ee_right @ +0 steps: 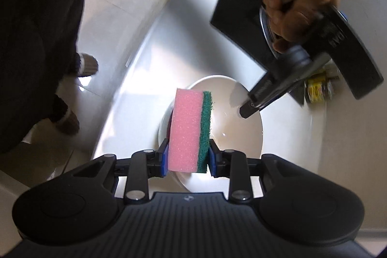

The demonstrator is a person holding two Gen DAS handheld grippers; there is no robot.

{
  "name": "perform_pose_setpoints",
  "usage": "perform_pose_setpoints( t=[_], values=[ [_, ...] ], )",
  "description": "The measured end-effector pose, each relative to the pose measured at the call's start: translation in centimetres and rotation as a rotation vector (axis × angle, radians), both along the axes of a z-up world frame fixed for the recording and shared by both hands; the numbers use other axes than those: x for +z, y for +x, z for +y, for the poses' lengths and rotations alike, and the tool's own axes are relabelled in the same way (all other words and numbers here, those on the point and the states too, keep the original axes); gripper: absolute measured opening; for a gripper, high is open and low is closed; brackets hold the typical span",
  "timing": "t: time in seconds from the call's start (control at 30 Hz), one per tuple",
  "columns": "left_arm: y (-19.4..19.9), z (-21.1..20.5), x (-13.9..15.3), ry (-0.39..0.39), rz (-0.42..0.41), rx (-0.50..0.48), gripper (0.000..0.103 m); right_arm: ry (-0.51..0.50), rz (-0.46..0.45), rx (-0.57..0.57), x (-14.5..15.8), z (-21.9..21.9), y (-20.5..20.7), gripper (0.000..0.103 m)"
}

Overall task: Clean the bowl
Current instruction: 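Hold the bowl with the left gripper while the right gripper scrubs inside with the sponge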

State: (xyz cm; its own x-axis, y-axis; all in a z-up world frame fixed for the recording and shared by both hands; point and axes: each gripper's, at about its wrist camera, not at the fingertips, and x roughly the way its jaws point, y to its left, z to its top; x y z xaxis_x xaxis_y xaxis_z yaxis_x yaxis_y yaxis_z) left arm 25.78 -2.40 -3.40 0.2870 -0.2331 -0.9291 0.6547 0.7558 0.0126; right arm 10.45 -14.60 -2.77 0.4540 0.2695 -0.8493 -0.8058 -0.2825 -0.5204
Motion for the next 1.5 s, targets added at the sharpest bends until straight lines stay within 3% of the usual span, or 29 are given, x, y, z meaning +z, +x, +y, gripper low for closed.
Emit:
perform_pose_setpoints(
  t=[0.1,0.27,0.47,0.8,1.1,1.5],
  values=[
    [0.3,0.4,0.2,-0.017,0.02,0.011,0.015,-0.003,-0.005,-0.038,-0.2,0.6,0.2,0.027],
    [0.8,1.1,0.5,-0.045,0.052,0.029,0.015,0.027,-0.005,-0.098,-0.2,1.1,0.2,0.027],
    [2.6,-0.3,0.4,-0.034,0.049,-0.032,0.011,0.119,0.066,-0.147,0.2,2.6,1.0,0.027],
    [5.3,-2.8,0.2,-0.011,0.037,-0.128,0.007,0.094,0.032,-0.197,-0.2,1.8,1.5,0.027],
    [1.2,-0.2,0.2,0.026,0.04,-0.066,0.012,0.122,0.039,-0.204,0.0,1.7,1.5,0.027],
    [5.9,-3.4,-0.4,0.004,0.051,-0.155,0.007,0.098,0.016,-0.231,-0.3,2.4,1.9,0.027]
  ],
)
